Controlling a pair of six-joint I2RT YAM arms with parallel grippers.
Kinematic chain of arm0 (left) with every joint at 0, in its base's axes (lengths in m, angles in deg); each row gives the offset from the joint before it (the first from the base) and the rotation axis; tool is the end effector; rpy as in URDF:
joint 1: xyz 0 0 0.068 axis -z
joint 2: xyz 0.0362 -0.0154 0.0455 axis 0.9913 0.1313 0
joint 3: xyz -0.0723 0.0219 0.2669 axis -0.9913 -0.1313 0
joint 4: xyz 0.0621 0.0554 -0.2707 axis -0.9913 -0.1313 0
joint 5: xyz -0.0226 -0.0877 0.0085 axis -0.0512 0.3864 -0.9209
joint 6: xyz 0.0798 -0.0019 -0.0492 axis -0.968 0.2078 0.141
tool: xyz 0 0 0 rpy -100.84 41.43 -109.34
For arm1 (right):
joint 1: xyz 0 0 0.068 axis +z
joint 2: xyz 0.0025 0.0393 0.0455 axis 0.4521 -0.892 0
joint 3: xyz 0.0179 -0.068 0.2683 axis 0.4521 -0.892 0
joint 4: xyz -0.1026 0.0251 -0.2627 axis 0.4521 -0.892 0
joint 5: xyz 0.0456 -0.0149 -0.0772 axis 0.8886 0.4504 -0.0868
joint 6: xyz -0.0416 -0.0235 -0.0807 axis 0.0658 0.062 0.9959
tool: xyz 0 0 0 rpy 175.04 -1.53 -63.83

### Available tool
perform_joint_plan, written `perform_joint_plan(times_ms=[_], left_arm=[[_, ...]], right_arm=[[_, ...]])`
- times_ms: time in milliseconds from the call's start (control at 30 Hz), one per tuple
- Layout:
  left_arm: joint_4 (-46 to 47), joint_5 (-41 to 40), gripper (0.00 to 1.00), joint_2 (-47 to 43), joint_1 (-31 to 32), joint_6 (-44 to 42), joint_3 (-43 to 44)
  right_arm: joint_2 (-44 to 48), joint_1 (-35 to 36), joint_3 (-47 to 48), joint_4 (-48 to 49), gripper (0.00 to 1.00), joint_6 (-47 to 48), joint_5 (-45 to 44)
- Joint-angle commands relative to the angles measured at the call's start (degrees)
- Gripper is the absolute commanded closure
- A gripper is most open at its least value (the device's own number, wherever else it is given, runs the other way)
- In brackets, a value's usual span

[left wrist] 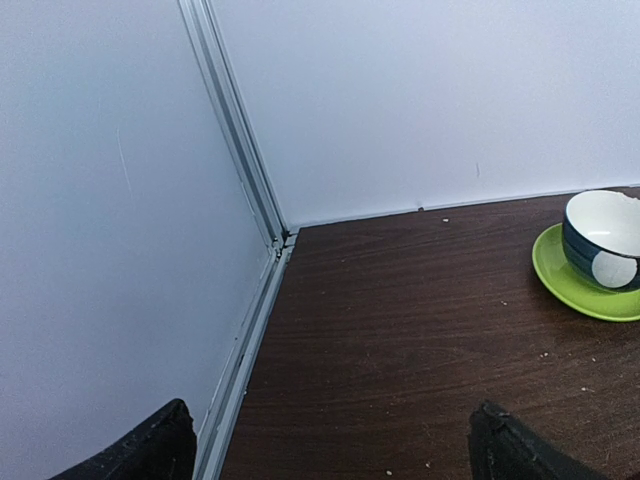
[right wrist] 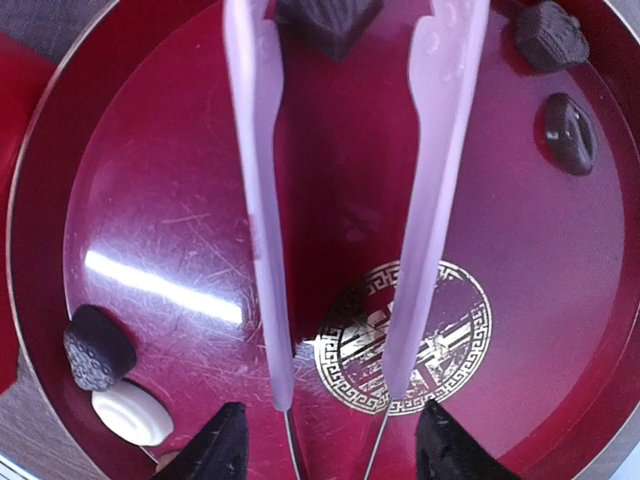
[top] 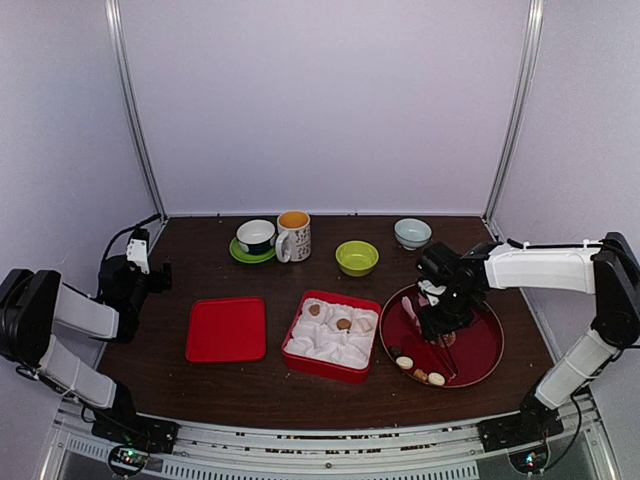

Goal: Pack the chocolate
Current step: Place the clamp on the plate.

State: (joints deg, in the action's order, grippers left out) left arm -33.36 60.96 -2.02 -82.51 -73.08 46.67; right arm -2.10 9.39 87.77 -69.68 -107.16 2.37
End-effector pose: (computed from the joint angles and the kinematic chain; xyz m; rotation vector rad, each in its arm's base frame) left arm 0.3083 0.0118 0.1445 -0.0510 1.7043 0.1625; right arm 0.2420 0.1793 0.1268 -0.4744 2.9358 0.1518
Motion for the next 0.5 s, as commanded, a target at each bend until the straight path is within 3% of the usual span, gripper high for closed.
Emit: perform_joint_plan(times_ms=[0,67,167,467], left_arm=[[3.3,0.5,0.02,0.2,-0.5,0.2,0.6],[3.3,0.5,0.02,0.3,-0.6,0.2,0.6],[3.3,0.5,0.02,0.3,-0.6,0.2,0.6],[3.3,0.5,0.02,0.3,-0.5,0.2,0.6]], right_arm=[[4.4,0.5,-1.8,2.2,0.31,-0.7,-3.1],[8.7,0.8,-5.1,4.1,0.22,-1.6,-2.8],[15.6,1.5,-10.2,7.7,0.01,-4.8,-2.4],[22.1,12.3,-24.2,22.2,0.04,-20.8,-14.9]])
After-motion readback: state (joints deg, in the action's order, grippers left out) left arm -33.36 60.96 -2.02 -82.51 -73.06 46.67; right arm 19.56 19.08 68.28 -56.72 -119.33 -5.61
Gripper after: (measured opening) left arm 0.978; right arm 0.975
